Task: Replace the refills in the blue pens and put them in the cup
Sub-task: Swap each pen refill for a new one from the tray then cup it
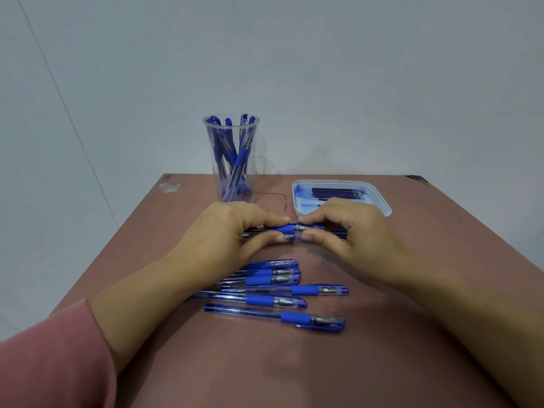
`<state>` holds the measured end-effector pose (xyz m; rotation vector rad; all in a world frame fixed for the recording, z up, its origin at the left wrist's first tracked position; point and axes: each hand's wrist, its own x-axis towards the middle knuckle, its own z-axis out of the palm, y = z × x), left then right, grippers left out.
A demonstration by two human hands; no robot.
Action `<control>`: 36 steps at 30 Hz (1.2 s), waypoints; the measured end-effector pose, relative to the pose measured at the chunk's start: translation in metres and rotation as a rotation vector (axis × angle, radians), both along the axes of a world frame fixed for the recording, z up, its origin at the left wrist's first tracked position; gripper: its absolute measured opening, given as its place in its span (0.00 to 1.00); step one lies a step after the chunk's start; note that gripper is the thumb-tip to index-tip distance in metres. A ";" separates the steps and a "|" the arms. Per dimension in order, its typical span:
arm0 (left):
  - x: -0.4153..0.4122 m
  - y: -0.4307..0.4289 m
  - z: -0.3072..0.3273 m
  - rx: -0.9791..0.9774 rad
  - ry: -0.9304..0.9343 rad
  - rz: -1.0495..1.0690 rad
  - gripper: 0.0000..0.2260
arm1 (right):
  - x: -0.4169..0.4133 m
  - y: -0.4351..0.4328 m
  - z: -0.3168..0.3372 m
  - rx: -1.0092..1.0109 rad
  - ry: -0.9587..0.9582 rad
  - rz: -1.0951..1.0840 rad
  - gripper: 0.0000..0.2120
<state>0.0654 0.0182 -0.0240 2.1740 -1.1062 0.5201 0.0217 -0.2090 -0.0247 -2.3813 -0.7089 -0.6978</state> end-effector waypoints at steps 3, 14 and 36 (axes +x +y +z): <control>-0.001 0.000 0.000 -0.030 -0.067 0.018 0.13 | 0.001 0.004 -0.002 -0.046 -0.182 -0.011 0.08; -0.013 -0.004 0.004 0.131 -0.097 0.114 0.17 | 0.004 0.005 0.002 -0.010 0.004 -0.008 0.07; -0.046 0.005 -0.019 0.604 0.289 0.372 0.44 | 0.067 0.010 0.107 0.872 -0.137 -0.102 0.12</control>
